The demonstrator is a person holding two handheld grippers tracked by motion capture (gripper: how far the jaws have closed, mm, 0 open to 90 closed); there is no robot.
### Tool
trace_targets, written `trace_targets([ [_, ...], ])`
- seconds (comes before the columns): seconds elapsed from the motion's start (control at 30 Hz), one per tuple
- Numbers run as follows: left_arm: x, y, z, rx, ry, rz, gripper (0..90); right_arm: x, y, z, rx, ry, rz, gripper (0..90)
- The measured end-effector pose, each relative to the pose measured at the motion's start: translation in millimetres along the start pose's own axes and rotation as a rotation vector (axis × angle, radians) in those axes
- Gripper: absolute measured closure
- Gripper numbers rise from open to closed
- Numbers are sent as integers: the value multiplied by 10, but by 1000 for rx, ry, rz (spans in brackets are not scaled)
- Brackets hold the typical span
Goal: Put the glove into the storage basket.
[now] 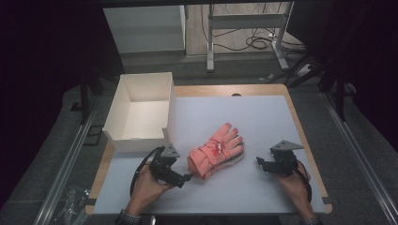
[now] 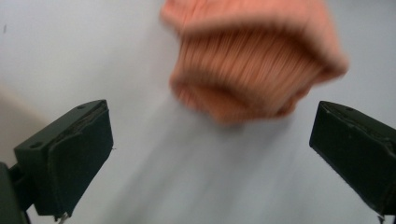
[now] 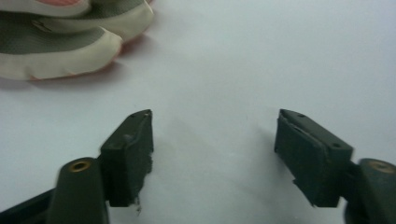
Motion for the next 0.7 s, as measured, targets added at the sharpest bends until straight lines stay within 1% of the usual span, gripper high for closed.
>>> trace_targets([
  [0.07, -5, 27, 114, -21, -3, -8, 0, -5, -9, 0, 10, -4, -7, 261],
  [0.1, -5, 27, 114, -21, -3, -8, 0, -5, -9, 0, 10, -4, -7, 261],
  [0.13, -7, 47, 171, -31, -3, -13, 0, -6, -3, -4, 0, -5, -11, 242],
  [0.23, -19, 106, 331, -51, -1, -23, 0, -6, -3, -7, 0, -3, -10, 242],
  [0.27, -50, 137, 423, -56, -4, -37, 0, -7, -2, -8, -1, -1, -9, 241],
  [0.3, -50, 137, 423, -56, -4, -37, 0, -7, -2, -8, -1, -1, -9, 241],
  [0.33, -78, 146, 462, -57, -9, -40, 0, -7, -3, -9, 0, 0, -9, 241],
  [0.37, -162, 155, 522, -61, -26, -42, 0, -7, -3, -10, -1, 0, -9, 241],
  [0.4, -162, 155, 522, -61, -26, -42, 0, -7, -3, -10, -1, 0, -9, 241],
  [0.43, -214, 156, 543, -65, -39, -45, 0, -8, -3, -11, -1, 2, -10, 241],
  [0.47, -322, 162, 572, -71, -67, -57, 0, -8, -4, -11, 0, 2, -10, 241],
  [0.5, -322, 162, 572, -71, -67, -57, 0, -8, -4, -11, 0, 2, -10, 241],
  [0.57, -421, 175, 591, -72, -85, -73, 0, -9, -5, -12, 1, 3, -12, 241],
  [0.6, -509, 196, 600, -78, -108, -67, 0, -9, -5, -12, 3, 3, -12, 241],
  [0.63, -509, 196, 600, -78, -108, -67, 0, -9, -5, -12, 3, 3, -12, 241],
  [0.67, -549, 207, 596, -88, -129, -62, 0, -9, -5, -13, 3, 3, -12, 241],
  [0.7, -640, 233, 577, -103, -165, -31, 0, -9, -5, -13, 4, 3, -13, 241],
])
Point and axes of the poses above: each handheld gripper's, and its own axes: x roughly backward along the jaws, z roughly out of its top, y roughly to its right, the point moved 5 cm from there along -x, roughly forward along the jaws, and after that the axes turned 7 degrees about z, right-handed, at the moved point
